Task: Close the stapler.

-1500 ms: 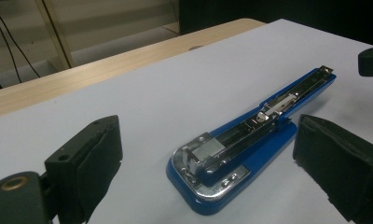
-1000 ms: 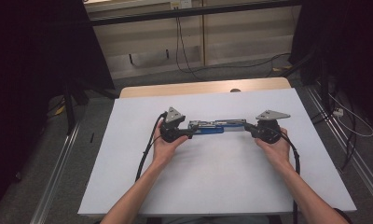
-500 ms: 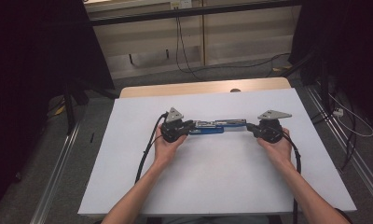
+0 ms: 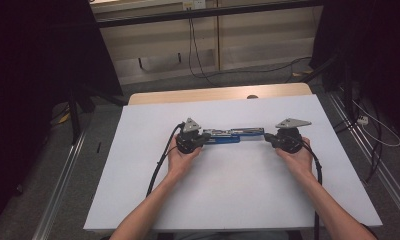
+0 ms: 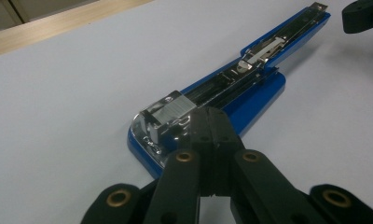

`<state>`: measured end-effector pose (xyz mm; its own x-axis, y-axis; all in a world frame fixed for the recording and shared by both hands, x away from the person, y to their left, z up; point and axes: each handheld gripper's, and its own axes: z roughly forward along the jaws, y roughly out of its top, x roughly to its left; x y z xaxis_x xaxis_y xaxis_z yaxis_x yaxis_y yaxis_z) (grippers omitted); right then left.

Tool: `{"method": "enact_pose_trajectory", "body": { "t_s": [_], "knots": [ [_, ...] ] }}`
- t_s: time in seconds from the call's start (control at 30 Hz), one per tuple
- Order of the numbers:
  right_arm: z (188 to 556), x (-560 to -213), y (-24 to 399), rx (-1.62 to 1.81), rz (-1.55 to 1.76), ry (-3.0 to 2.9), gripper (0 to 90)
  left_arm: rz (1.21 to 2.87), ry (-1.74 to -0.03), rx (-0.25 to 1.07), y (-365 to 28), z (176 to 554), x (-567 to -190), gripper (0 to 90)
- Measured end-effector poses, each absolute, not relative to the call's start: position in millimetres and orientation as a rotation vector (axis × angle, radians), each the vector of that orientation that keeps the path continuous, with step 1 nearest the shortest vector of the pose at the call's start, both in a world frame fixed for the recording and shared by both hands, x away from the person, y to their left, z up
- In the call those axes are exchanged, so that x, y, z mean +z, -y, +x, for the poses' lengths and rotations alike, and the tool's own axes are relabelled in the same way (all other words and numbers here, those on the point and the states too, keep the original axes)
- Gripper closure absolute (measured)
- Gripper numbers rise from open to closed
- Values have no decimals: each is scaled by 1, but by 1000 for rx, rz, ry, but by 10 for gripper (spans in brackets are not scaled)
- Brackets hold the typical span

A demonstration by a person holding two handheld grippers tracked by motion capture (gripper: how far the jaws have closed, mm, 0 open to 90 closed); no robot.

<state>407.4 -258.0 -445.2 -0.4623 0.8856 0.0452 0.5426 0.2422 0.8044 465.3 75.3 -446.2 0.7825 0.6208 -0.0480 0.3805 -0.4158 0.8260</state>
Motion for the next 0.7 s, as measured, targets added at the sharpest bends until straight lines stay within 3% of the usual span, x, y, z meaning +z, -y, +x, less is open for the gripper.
{"method": "enact_pose_trajectory", "body": {
  "t_s": [0.7],
  "knots": [
    [416,-450,254,999,1294,-2174,900,2080,-725,382,-72,466,-453,900]
  ]
}}
